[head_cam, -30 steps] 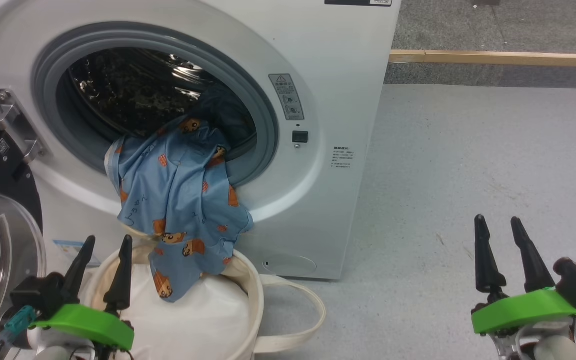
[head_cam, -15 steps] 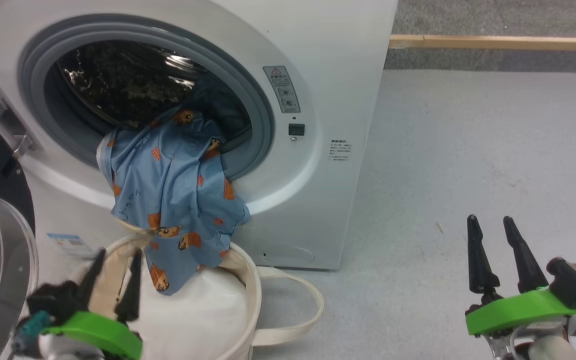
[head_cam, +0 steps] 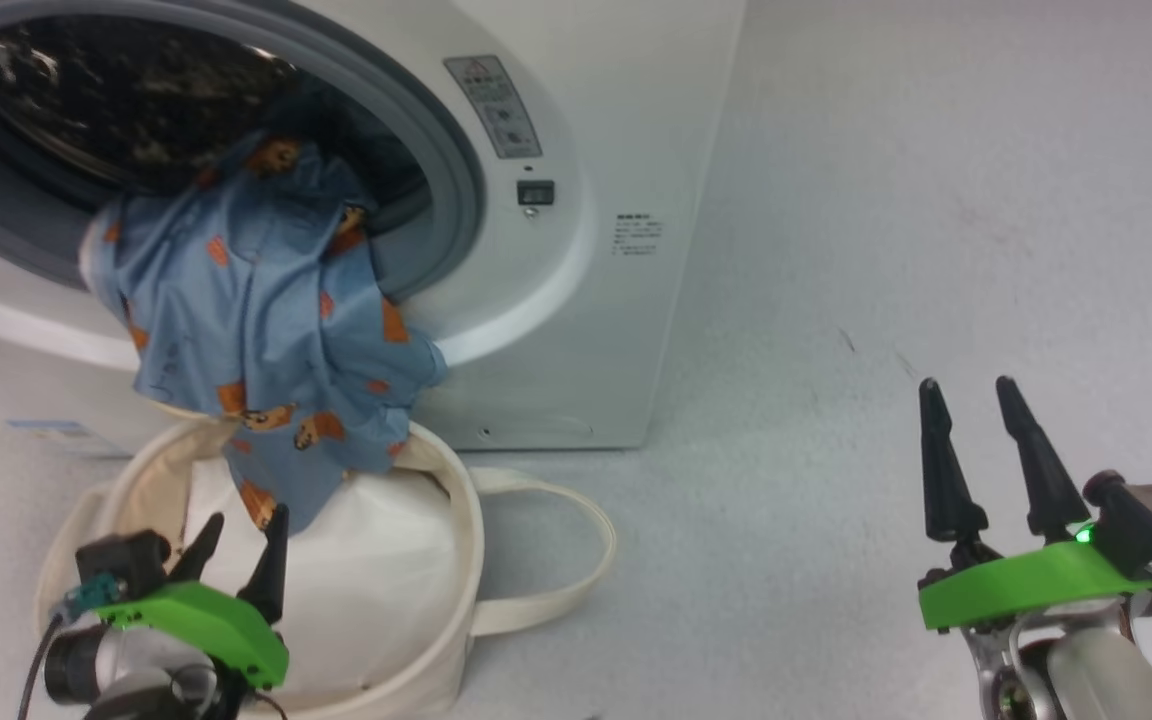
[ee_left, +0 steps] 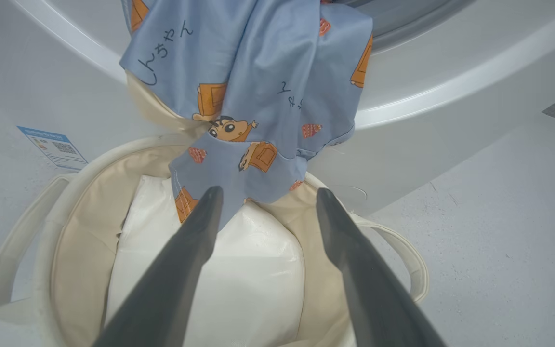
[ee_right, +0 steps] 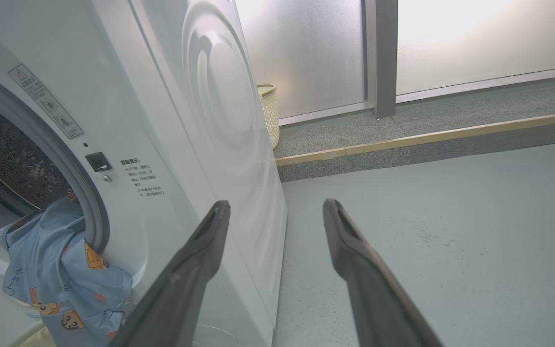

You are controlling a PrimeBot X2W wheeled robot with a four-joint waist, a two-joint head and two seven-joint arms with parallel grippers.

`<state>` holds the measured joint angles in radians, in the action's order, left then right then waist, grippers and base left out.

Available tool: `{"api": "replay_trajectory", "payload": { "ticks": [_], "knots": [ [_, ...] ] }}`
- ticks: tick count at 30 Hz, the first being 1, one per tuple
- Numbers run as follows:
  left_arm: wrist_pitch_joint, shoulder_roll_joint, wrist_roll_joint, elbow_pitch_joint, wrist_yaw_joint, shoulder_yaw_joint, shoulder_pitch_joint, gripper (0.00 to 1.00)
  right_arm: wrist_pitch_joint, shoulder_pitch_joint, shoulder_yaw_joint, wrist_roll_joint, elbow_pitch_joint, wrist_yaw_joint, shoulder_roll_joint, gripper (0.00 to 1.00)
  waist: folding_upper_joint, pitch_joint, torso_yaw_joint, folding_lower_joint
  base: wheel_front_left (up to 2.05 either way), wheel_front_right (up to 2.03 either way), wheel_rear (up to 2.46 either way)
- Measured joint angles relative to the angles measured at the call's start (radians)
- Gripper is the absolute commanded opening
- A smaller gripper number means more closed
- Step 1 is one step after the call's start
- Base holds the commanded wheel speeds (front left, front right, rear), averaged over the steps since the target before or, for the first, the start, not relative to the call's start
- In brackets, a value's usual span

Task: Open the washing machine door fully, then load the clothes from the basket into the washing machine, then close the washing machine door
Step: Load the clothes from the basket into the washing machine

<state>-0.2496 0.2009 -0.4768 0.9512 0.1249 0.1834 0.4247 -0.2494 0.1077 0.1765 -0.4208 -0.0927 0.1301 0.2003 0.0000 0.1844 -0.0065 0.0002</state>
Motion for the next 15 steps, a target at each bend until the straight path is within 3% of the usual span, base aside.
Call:
{"api": "replay_trajectory", "payload": {
  "ticks": [7,15],
  "knots": [
    [0.0,0.021,-0.12,0.092,0.0,0.069,0.109,1.0,0.0,0.011,-0.028,0.04,0.043,0.0,-0.001,1.0,0.0,0.104,-0.044,0.0,0.0,0.0,0.0],
    [0.003,0.082,-0.247,0.14,0.0,0.159,0.243,1.0,0.0,0.039,-0.064,0.081,0.102,0.0,-0.025,1.0,0.0,0.237,-0.089,0.0,0.0,0.0,0.0]
  ]
}}
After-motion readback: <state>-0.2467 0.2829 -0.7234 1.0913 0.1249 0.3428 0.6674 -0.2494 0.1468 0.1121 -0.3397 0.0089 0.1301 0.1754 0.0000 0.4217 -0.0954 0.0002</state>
